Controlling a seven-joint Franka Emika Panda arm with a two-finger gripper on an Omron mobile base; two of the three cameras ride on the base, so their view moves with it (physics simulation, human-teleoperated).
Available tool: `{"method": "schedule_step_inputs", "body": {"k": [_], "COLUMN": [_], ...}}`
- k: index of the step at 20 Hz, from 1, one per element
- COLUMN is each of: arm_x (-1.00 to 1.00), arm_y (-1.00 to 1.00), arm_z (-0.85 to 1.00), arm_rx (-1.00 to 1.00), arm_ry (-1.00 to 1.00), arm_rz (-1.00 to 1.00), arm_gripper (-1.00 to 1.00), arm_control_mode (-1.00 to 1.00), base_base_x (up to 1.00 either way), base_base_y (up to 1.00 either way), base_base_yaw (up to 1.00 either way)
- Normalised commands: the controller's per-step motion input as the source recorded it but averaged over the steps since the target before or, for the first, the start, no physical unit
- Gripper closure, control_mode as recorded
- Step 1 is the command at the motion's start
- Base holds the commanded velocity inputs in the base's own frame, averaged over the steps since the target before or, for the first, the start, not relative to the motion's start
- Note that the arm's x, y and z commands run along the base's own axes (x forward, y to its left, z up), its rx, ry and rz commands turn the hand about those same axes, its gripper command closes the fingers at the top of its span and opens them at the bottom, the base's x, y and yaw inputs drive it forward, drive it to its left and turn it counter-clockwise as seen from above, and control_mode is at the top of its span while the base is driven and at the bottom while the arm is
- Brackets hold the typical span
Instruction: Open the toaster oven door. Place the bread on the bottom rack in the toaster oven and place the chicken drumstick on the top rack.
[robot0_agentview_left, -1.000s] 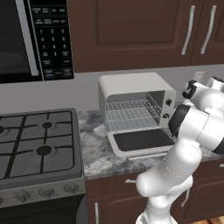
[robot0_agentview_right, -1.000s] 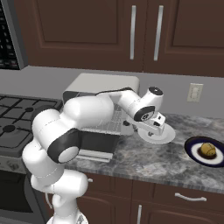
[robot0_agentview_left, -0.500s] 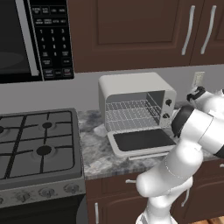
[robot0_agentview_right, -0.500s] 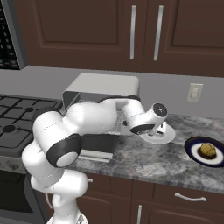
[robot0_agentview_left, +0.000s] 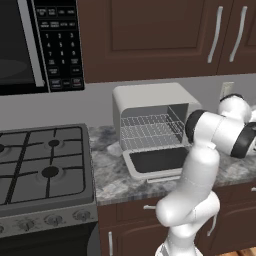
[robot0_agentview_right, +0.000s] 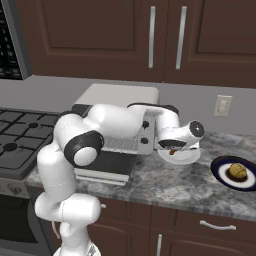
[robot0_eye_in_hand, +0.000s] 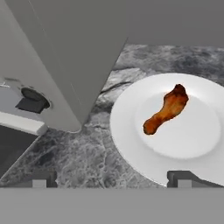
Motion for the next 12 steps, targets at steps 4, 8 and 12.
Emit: {"method": "schedule_step_inputs", "body": {"k": [4, 8, 12], "arm_x": [0.15, 0.01, 0.27], "arm_y": [-0.08, 0.00, 0.00], "arm_z": [-0.21, -0.32, -0.07], "arm_rx": [0.03, 0.00, 0.00], "arm_ry": [-0.25, -0.22, -0.21], "arm_rz": [0.31, 0.31, 0.20], "arm_gripper": [-1.00, -1.00, -1.00], "arm_control_mode": [-1.00, -1.00, -1.00], "base_base_x": [0.00, 0.00, 0.00], "base_base_y": [0.00, 0.00, 0.00], "base_base_yaw": [0.00, 0.00, 0.00]}}
